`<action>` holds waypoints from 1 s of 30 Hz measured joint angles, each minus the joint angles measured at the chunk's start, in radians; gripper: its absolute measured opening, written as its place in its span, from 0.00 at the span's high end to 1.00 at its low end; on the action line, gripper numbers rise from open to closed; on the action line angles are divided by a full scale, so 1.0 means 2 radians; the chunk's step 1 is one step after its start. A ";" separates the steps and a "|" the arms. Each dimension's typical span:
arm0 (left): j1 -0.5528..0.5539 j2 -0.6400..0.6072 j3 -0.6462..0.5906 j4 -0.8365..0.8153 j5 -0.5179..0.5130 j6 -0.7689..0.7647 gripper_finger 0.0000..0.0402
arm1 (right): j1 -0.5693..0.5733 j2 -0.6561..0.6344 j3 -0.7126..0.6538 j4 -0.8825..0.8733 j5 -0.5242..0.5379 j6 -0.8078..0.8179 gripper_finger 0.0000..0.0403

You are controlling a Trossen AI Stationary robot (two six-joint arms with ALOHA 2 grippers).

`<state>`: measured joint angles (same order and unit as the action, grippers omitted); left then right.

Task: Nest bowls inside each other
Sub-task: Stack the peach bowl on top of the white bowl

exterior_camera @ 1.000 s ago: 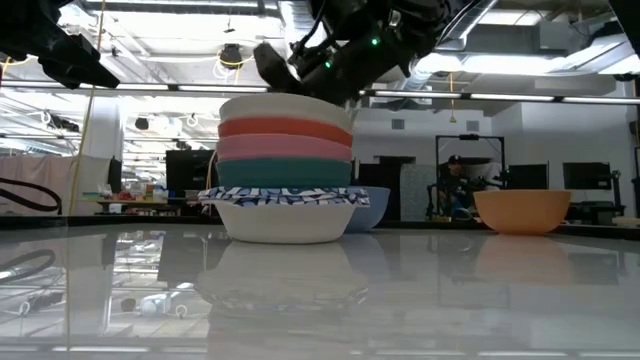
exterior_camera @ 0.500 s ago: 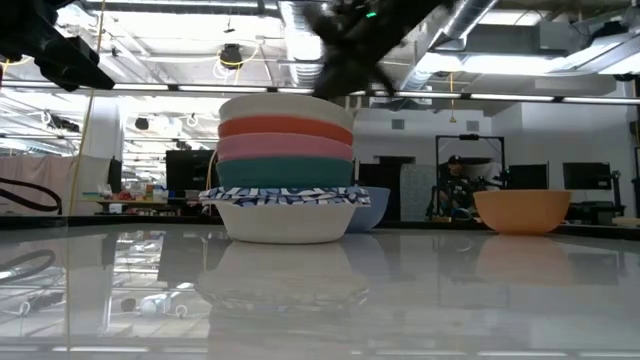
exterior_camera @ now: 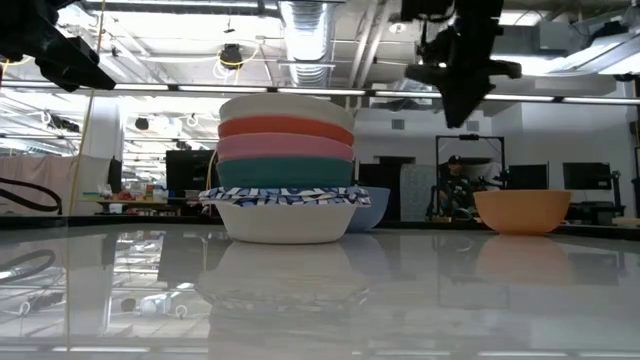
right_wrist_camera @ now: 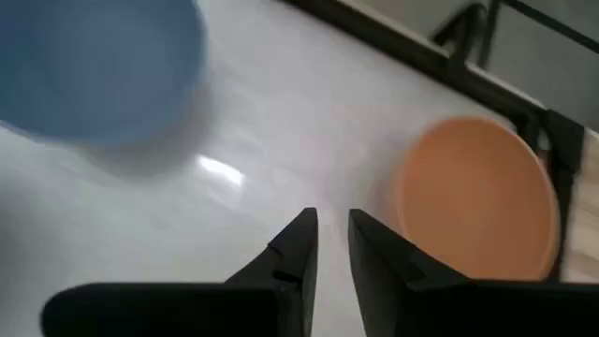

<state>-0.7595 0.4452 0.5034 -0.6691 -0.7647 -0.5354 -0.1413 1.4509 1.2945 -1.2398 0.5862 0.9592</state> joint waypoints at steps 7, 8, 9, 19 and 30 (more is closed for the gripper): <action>0.000 0.000 0.000 0.000 0.000 0.002 0.48 | -0.040 0.036 -0.002 -0.057 -0.017 -0.020 0.66; 0.000 0.000 0.000 0.000 0.000 0.002 0.48 | -0.048 0.040 -0.005 -0.056 -0.018 -0.037 0.64; 0.000 0.000 0.000 0.000 0.000 0.002 0.48 | -0.055 0.046 -0.005 -0.059 -0.023 -0.056 0.62; 0.000 0.000 0.000 -0.008 -0.001 -0.013 0.48 | -0.146 0.041 -0.005 -0.069 -0.057 -0.171 0.48; 0.000 0.000 0.000 -0.020 -0.001 -0.032 0.48 | -0.185 0.027 -0.033 -0.039 -0.057 -0.270 0.47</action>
<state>-0.7597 0.4450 0.5034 -0.7083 -0.7666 -0.5991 -0.5104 1.5053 1.2284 -1.3183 0.4717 0.4202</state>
